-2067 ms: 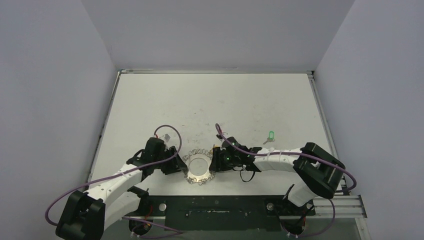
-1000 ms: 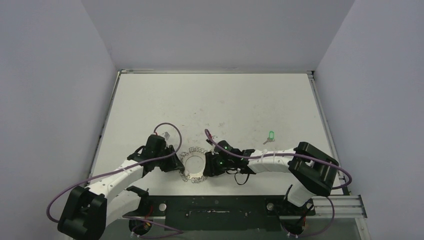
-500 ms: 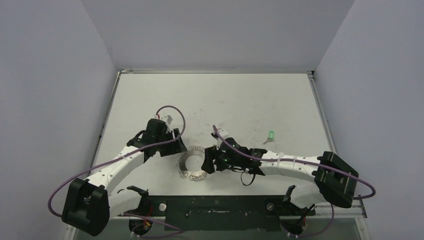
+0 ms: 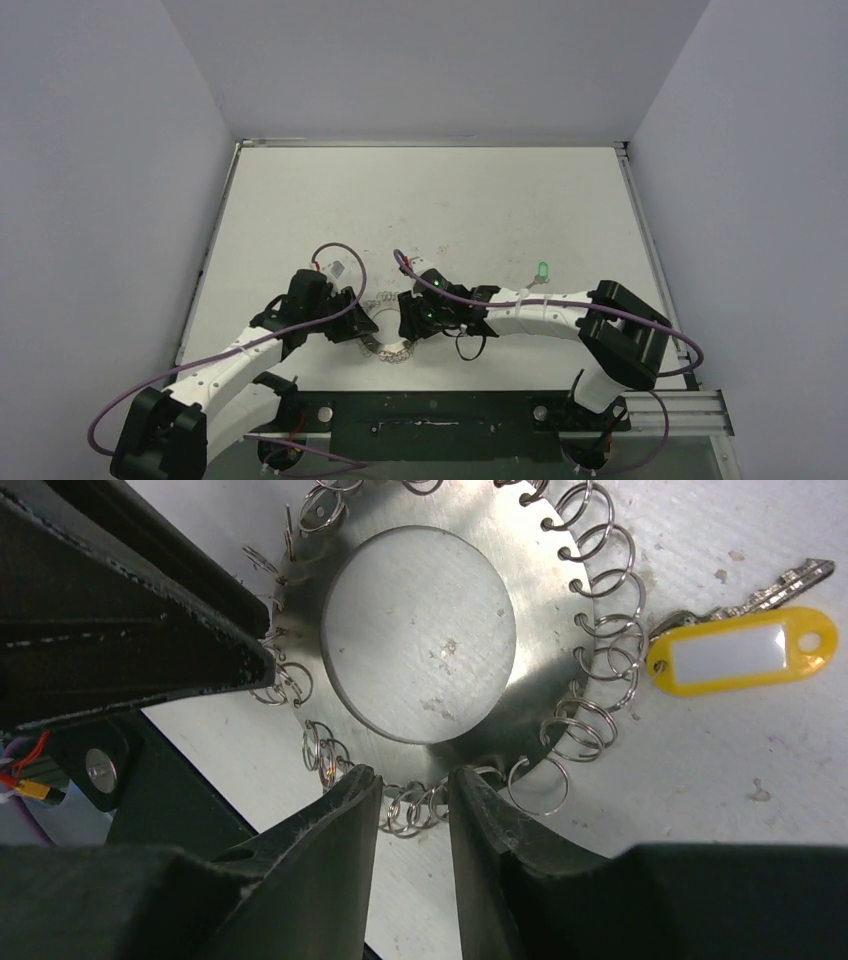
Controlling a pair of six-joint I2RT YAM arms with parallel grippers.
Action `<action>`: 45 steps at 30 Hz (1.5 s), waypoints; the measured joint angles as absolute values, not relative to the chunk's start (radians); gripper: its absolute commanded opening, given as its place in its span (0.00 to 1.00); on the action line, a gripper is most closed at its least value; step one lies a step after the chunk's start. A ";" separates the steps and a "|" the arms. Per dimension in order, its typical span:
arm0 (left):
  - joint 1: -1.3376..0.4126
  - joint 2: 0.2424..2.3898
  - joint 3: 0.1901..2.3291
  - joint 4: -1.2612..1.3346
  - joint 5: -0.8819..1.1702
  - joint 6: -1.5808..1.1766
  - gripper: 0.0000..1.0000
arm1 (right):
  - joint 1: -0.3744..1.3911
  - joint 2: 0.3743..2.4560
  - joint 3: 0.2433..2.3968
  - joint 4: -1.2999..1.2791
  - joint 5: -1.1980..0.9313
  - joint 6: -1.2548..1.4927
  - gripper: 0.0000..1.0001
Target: Put the keys on the keyring
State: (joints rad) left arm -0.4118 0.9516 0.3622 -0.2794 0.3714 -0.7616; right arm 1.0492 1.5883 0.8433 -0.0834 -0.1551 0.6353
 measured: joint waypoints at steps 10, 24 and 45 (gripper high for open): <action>-0.420 1.024 0.332 -0.232 0.378 -0.817 0.26 | 1.034 1.644 0.880 -0.149 -0.130 0.643 0.48; -0.424 1.058 0.350 -0.253 0.372 -0.796 0.29 | 0.942 1.563 0.830 -0.219 -0.088 0.642 0.47; -0.409 0.969 0.492 -0.401 0.359 -0.679 0.72 | 1.000 1.665 0.809 -0.058 -0.214 0.718 0.17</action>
